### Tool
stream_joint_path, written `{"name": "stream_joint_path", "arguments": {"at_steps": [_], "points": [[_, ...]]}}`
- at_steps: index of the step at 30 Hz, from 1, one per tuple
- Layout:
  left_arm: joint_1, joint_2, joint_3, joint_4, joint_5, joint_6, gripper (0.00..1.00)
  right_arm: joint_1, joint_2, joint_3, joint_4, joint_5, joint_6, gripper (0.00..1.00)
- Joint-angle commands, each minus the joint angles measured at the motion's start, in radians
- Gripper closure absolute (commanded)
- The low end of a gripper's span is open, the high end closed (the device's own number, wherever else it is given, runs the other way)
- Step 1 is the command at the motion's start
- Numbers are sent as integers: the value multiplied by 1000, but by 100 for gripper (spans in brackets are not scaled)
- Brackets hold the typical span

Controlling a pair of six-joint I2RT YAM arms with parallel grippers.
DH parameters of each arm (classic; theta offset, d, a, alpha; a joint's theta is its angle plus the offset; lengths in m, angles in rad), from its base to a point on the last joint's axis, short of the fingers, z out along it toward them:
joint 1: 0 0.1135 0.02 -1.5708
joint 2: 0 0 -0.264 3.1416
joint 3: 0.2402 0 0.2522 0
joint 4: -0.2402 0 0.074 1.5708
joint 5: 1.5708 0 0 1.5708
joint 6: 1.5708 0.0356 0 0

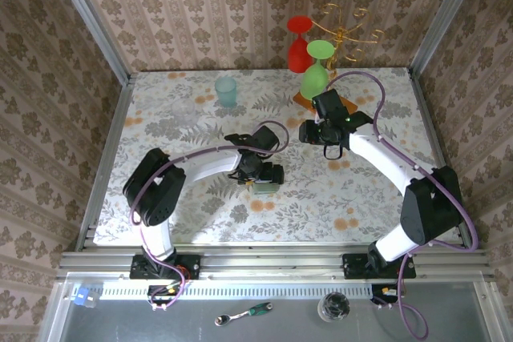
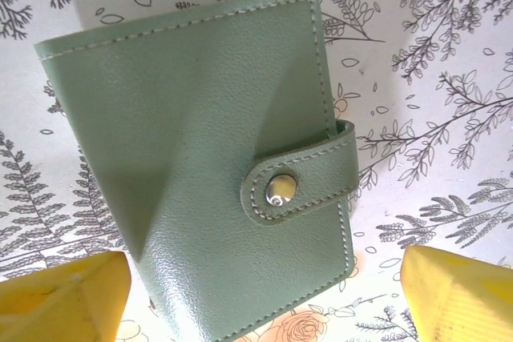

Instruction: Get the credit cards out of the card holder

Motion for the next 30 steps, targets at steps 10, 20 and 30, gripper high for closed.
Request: {"name": "stream_joint_path", "arguments": {"at_steps": [10, 20, 30], "points": [[51, -131, -102, 88, -38, -30, 18, 81, 31, 13, -45, -101, 63, 57], [196, -307, -351, 334, 54, -72, 25, 218, 110, 51, -103, -63, 119, 59], [296, -429, -519, 478, 98, -68, 39, 339, 256, 161, -178, -13, 184, 59]]}}
